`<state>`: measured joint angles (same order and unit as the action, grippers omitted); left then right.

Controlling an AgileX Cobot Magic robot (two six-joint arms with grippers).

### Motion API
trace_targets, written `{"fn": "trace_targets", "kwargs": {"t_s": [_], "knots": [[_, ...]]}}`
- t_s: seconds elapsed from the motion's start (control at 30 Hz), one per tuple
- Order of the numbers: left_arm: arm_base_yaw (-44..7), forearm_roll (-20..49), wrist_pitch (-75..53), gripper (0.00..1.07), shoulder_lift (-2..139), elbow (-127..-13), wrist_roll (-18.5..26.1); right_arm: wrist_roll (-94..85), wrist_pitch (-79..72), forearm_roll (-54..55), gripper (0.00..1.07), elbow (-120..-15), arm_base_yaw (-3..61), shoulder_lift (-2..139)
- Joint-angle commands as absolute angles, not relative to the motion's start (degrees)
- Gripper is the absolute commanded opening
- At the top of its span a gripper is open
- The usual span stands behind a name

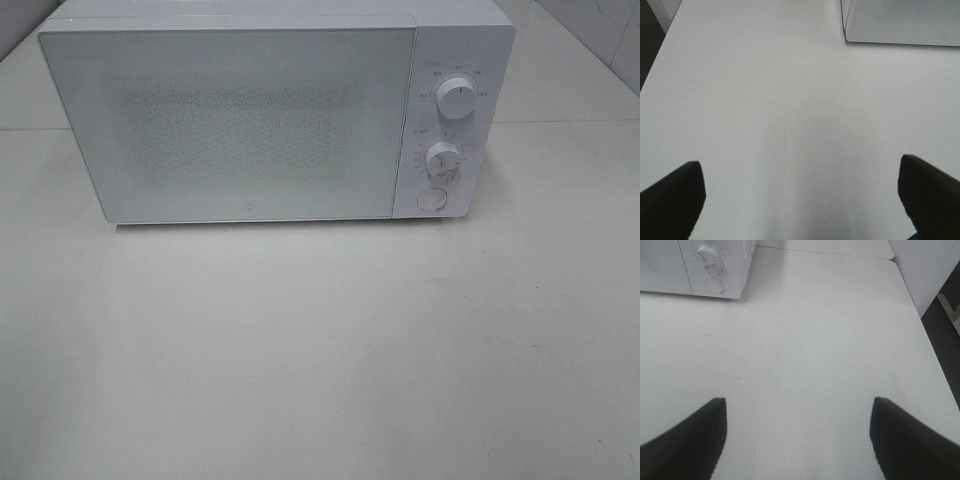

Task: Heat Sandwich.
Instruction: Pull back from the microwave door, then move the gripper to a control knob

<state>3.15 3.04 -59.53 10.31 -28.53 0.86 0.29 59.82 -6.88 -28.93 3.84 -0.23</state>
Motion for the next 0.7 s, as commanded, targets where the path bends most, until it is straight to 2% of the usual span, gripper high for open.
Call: {"fn": "trace_targets", "kwargs": {"t_s": [0.03,0.4,0.7], "knots": [[3.3,3.3,-59.4,0.98,7.8,-28.4,0.7,0.8,59.4,-6.8,0.76,-28.8,3.6,-1.7],[3.3,3.3,-59.3,0.98,-1.4,-28.4,0.7,0.8,59.4,-6.8,0.76,-28.8,3.6,-1.7],[3.3,3.3,-59.3,0.98,-1.8,-28.4,0.7,0.8,59.4,-6.8,0.76,-28.8,3.6,-1.7]]}}
